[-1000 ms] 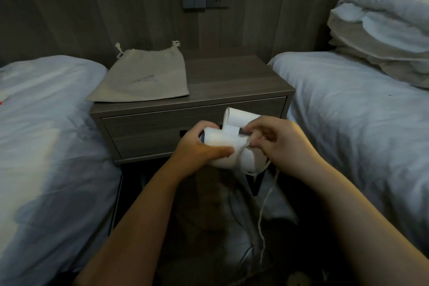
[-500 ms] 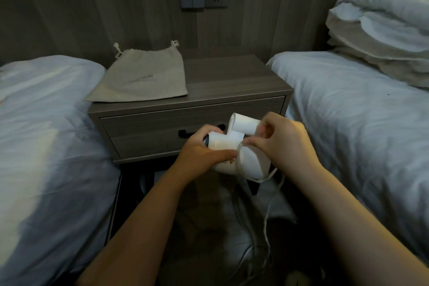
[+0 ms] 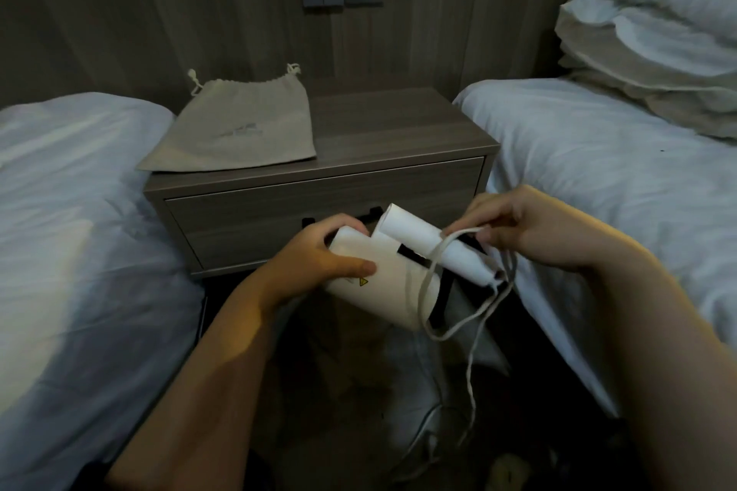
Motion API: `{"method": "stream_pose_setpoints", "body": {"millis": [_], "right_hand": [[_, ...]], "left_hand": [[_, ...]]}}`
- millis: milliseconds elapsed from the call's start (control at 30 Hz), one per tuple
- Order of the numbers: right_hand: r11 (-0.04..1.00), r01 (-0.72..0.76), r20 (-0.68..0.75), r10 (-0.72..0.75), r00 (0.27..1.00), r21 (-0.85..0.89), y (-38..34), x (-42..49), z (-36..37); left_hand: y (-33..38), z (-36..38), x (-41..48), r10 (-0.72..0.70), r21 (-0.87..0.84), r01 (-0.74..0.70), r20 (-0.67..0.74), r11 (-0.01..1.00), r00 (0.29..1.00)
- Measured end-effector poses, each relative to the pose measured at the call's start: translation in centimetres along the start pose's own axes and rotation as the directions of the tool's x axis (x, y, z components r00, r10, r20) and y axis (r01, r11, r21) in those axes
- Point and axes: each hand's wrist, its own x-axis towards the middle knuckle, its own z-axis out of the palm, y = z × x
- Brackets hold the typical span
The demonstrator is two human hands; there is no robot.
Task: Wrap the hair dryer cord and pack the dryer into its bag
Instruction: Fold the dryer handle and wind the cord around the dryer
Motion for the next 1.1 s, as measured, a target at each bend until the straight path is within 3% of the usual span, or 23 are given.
{"method": "stream_pose_setpoints", "body": {"millis": [100,233,400,433,500,567,667,800,1000,1100], "right_hand": [[0.99,-0.052,-0.067,0.061,0.996,0.132,0.1,0.3,0.3],[0.926,-0.097,-0.052,0.125,0.991,0.364,0.5,0.8,1.1],[0.834,-0.137,-0.116,0.233,0.966,0.534,2.2,1.9,2.1],[0.782,-0.157,-0.115,0.281,0.953,0.604,2.6,2.2,2.6],[0.539,-0.151,-0.06,0.354,0.933,0.829,3.8,3.0,4.1],[0.379,-0.176,0.01,0.403,0.915,0.909,4.0,3.5,5.6],[0.365,-0.126,-0.002,0.332,0.943,0.923,4.1,3.9,6.5],[0.334,-0.109,0.007,0.292,0.956,0.936,4.0,4.1,7.2],[0.471,-0.165,0.028,0.285,0.958,0.867,2.8,4.0,7.9],[0.615,-0.21,0.034,0.285,0.958,0.76,2.4,4.0,8.2]], "left_hand": [[-0.1,0.3,-0.1,-0.002,-0.036,0.006,0.104,0.999,0.995],[-0.4,1.3,0.1,-0.031,-0.127,0.052,0.16,0.991,0.987],[-1.0,2.5,0.5,-0.013,-0.363,0.093,0.217,0.927,0.976],[-1.1,2.8,0.6,-0.019,-0.431,0.108,0.205,0.896,0.979],[-1.2,3.3,0.7,-0.043,-0.571,0.121,0.148,0.812,0.988],[-1.0,3.7,0.8,-0.087,-0.668,0.112,0.071,0.735,0.994],[-0.7,3.4,0.9,-0.149,-0.753,0.063,-0.046,0.655,0.988],[-0.6,2.8,1.3,-0.168,-0.751,-0.029,-0.185,0.66,0.968],[-0.2,3.2,1.4,-0.168,-0.724,-0.11,-0.301,0.681,0.939],[-0.2,3.2,1.4,-0.2,-0.703,-0.138,-0.376,0.698,0.905]]}}
